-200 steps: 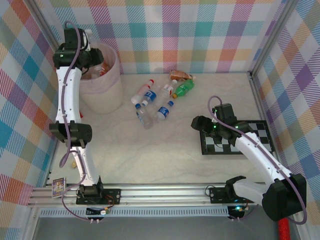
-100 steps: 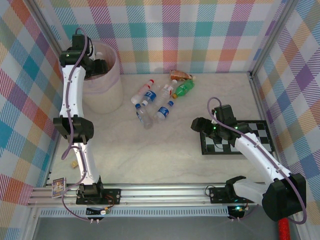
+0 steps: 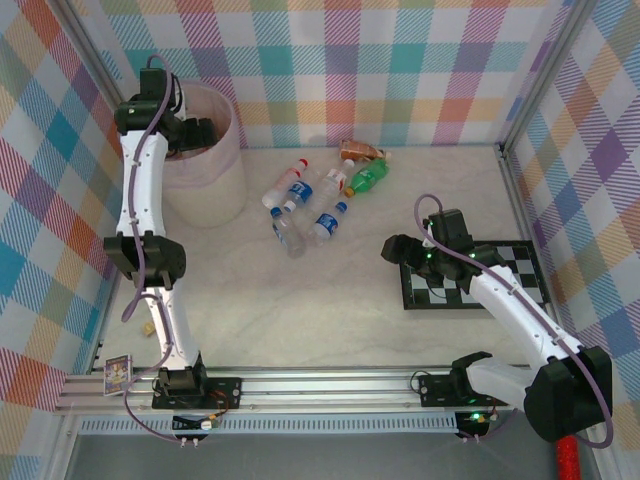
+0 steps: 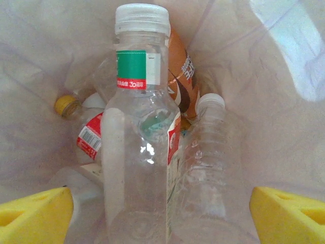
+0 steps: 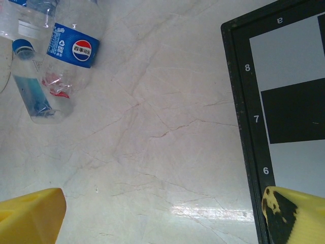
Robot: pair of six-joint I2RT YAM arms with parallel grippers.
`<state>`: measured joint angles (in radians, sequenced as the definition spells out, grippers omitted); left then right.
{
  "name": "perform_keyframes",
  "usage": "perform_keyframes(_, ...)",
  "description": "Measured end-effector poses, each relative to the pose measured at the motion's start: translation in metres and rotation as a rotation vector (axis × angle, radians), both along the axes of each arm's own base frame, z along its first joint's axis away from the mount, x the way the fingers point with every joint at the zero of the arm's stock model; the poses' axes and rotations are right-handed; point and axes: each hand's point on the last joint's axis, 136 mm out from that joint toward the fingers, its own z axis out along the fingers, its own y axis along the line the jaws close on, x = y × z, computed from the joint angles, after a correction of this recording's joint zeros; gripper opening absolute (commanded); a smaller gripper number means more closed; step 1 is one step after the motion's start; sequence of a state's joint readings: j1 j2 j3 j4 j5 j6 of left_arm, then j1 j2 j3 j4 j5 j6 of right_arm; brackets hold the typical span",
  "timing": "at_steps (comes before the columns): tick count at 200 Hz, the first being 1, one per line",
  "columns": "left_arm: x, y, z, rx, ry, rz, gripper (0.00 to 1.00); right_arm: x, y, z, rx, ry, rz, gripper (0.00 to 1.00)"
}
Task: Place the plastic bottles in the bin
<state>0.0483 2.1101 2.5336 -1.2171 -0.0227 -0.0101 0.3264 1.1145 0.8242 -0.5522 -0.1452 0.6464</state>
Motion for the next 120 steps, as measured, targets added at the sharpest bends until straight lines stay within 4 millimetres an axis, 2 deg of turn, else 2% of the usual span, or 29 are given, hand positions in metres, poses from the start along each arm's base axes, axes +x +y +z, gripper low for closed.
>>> perform_keyframes(24, -0.013, 0.004, 0.026, 0.025, -0.064, 0.019, 0.91, 0.003, 0.003, -0.003, 0.007, 0.008, 0.007, 0.99)
perform_keyframes(52, -0.038, 0.010, 0.086, 0.059, -0.214, 0.052, 0.91, 0.005, 0.006, -0.007, 0.011, 0.021, 0.013, 0.99)
perform_keyframes(75, -0.070, 0.011, 0.133, 0.084, -0.341, 0.081, 0.89, 0.012, 0.010, -0.004, 0.028, 0.019, 0.015, 0.99)
perform_keyframes(101, -0.107, 0.000, 0.160, 0.094, -0.425, 0.087, 0.88, 0.027, 0.020, 0.005, 0.067, 0.008, 0.014, 0.99)
perform_keyframes(120, -0.126, -0.023, 0.162, 0.078, -0.450, 0.039, 0.87, 0.043, 0.032, 0.011, 0.091, 0.000, 0.014, 0.99)
